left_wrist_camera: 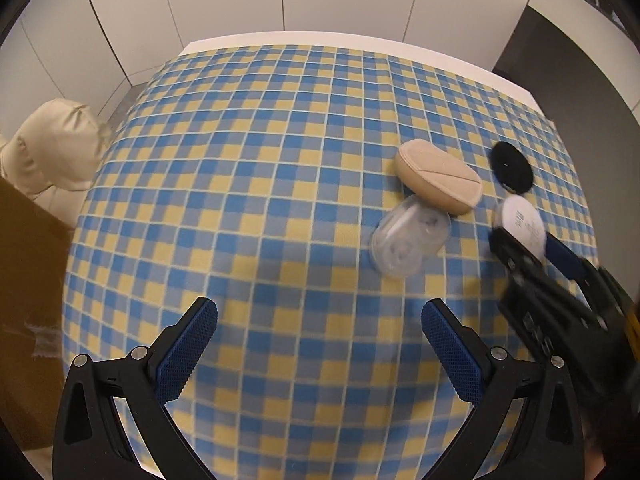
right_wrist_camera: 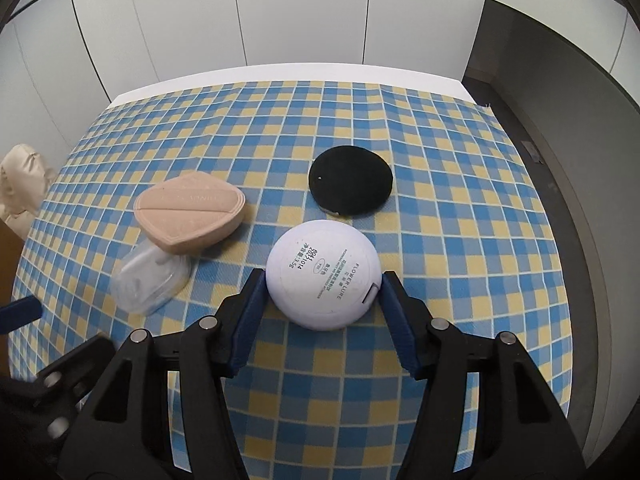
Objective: Organize objects
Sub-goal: 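Lower the right tool over the white round compact while the left tool approaches the clear case, then grasp the white round compact with the right tool while the left tool grasps the clear oval case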
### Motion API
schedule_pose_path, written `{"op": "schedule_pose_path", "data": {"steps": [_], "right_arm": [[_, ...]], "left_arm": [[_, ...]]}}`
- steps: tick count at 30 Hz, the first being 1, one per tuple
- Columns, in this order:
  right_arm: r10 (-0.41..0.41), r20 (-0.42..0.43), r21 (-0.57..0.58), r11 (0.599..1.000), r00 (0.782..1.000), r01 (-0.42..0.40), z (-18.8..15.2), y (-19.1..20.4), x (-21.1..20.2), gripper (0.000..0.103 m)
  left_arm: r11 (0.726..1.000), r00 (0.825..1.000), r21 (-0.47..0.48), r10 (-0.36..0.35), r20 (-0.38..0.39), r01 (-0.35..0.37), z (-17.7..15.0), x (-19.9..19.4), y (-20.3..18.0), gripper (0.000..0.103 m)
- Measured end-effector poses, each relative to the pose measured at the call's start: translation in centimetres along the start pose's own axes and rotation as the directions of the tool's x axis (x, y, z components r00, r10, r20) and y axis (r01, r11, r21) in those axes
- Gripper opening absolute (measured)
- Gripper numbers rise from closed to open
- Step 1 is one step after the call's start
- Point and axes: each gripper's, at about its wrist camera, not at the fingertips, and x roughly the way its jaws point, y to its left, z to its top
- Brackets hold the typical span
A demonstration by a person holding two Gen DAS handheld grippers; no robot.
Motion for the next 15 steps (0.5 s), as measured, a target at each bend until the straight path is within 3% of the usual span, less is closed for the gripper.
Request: {"op": "schedule_pose_path", "data": {"steps": [4, 10, 13, 15], "right_arm": [[0.023, 0.0, 0.014, 1.0, 1.0, -0.023, -0.7, -1.0, -0.6, 0.06], [0.047, 0.005, 0.02, 0.999, 0.999, -0.047, -1.0, -1.5, -0.8, 0.06], [0.046, 0.003, 0.023, 0.999, 0.999, -0.046, -1.0, -1.4, -0.8, 0.06], [0.061, 0.002, 0.035, 0.998, 0.998, -0.061, -1.1, -1.7, -0.9, 0.06]], "left_arm": [[0.999, 0.999, -0.027, 0.047, 0.003, -0.047, 0.9, 1.8, 0.2, 0.102], [0.981, 0.995, -0.173, 0.096, 0.013, -0.093, 2.9, 2.8, 3.9, 0.102], [0.979, 0.999, -0.202, 0.045, 0.012, -0.041, 3.1, 2.4, 4.9, 0.101], [0.987, 1.0, -0.158, -0.009, 0.018, 0.012, 2.9, 2.1, 4.2, 0.102]]}}
